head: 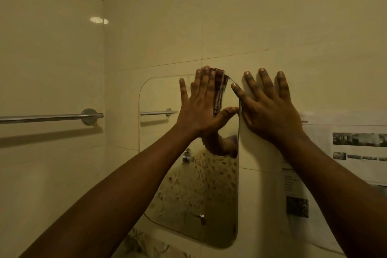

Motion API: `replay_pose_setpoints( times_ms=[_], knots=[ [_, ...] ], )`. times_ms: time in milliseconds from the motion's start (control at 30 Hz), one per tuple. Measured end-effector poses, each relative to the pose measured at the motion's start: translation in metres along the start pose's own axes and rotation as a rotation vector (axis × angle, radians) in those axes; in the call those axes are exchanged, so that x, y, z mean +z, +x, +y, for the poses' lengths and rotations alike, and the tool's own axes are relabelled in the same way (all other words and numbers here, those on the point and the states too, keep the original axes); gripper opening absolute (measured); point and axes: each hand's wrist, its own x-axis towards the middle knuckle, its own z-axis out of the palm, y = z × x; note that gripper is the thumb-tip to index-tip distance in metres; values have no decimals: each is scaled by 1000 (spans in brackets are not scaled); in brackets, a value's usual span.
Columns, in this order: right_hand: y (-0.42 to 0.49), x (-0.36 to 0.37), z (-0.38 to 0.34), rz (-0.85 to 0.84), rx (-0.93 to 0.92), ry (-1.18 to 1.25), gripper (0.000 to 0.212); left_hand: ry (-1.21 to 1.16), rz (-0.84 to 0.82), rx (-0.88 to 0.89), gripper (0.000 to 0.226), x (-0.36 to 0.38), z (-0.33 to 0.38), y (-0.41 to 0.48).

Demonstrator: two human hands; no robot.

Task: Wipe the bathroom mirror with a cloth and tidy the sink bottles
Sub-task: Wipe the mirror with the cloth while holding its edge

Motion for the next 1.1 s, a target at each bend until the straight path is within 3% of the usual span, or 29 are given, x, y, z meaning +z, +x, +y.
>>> replay_pose_setpoints(
  times_ms=[433, 733, 1100],
  knots=[
    [0, 1, -1, 1, 9, -10, 67, -2, -37, -85, 105, 5, -64, -12],
    [0, 7, 1, 16, 3, -9, 66, -29, -148, -232, 104, 7, -137, -39],
    [0, 6, 1, 1, 5, 1, 66, -151, -136, -238, 97, 8, -171, -46]
  ],
)
